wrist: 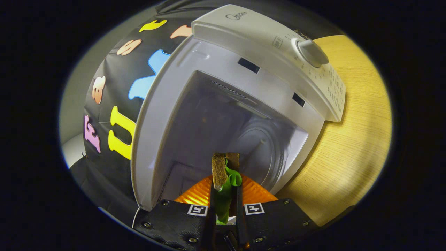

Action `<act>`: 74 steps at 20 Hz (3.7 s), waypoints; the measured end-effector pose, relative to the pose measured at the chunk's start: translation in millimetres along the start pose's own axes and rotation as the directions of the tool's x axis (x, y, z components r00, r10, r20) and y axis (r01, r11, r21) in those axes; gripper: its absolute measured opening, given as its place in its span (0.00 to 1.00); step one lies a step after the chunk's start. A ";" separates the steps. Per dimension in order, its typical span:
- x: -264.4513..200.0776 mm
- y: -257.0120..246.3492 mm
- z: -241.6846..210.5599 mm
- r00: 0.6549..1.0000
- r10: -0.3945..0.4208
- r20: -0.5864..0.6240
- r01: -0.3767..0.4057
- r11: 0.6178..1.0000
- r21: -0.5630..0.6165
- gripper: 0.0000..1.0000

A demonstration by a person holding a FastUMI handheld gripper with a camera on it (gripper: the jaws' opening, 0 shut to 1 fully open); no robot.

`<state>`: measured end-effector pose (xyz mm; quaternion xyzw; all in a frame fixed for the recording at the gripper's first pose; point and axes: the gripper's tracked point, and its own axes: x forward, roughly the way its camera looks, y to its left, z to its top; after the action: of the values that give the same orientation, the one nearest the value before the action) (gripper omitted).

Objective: Open the microwave, put the food inside, and close the microwave door.

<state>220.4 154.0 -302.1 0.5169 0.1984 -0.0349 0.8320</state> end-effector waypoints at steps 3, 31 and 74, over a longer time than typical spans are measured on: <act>10.1 -1.1 0.9 1.000 -0.003 0.005 0.003 1.000 0.026 0.24; -91.3 0.2 33.5 0.984 -0.153 -0.095 0.104 0.914 -0.391 0.97; -385.7 189.8 -167.9 0.657 0.317 -0.683 -0.753 0.310 -0.580 0.97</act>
<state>-133.4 332.0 -65.1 0.0819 0.1828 0.4725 0.8582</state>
